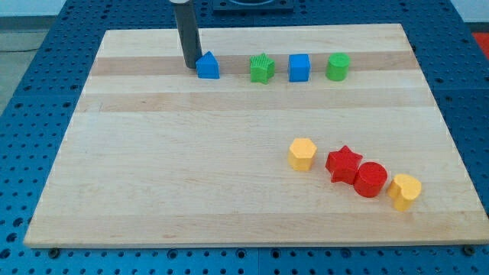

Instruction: Move the blue triangle to the left of the green star

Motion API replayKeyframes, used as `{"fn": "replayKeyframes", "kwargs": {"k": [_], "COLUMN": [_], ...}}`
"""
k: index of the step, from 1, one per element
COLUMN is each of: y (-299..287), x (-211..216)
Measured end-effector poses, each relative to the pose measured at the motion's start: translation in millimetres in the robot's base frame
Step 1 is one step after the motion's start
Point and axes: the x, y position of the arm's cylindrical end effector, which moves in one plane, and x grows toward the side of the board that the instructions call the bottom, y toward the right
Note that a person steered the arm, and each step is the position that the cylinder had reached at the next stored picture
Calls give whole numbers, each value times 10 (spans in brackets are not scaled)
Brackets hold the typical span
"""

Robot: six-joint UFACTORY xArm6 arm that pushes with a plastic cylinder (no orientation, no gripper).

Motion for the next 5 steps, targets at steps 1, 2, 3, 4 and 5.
{"fn": "replayKeyframes", "kwargs": {"k": [1, 2, 3, 4, 5], "y": [144, 275, 273, 98, -41], "x": [0, 0, 0, 196, 688]}}
